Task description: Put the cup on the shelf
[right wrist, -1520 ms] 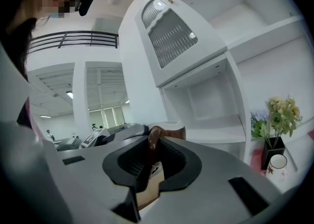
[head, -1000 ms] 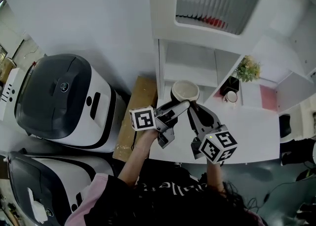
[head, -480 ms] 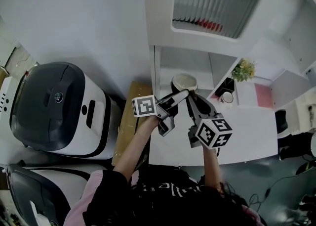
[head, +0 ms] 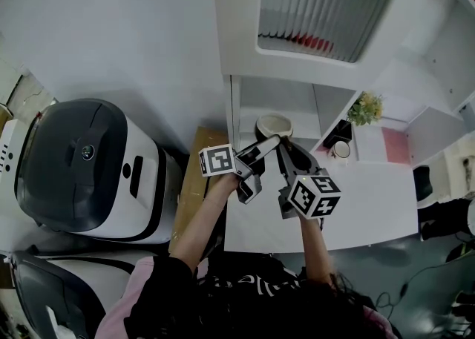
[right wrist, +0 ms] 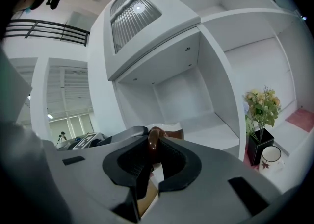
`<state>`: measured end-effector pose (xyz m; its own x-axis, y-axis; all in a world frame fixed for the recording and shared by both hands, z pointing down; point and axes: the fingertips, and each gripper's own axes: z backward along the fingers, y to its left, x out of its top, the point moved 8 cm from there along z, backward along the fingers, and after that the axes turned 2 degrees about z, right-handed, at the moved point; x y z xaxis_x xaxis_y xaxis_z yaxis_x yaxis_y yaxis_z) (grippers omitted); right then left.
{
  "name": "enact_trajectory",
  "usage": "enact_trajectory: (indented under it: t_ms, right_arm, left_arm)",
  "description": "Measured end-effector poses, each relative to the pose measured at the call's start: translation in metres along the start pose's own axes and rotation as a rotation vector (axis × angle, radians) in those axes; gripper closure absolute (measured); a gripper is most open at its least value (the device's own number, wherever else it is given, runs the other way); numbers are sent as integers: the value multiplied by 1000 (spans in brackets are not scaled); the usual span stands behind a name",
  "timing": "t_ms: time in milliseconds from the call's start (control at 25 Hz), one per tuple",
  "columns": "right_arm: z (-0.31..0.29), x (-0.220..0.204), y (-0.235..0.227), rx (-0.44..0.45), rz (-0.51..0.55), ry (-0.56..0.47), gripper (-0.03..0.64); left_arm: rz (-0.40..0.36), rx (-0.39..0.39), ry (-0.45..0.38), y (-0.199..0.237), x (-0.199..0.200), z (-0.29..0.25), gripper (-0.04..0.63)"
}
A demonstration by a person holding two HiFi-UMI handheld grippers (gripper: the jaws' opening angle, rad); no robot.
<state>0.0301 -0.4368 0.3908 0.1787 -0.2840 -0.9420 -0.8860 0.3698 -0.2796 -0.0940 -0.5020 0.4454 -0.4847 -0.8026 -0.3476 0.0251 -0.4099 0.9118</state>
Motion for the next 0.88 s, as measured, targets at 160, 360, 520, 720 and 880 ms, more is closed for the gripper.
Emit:
enact_trajectory:
  t_ms: [160,360,520,720,880]
  right_arm:
    - [-5,-1,2,-2,38,3,534]
    - [-14,0,-4,-26,88,-2,535]
    - [-24,3,-14,-34,115,-3,534]
    - [-40,4,-22,-42,144,5,534]
    - [-55,2,-28,-51,181,37,534]
  left_arm:
    - [-39,19,-23,0,4,4,233]
    - [-100,31,-33,-2,4,16,233]
    - [-140,35,-37,-8,3,27,233]
    - [-160,37,-58,-18,-3,43,235]
    - [-223,86,-22,-19,-17,57,235]
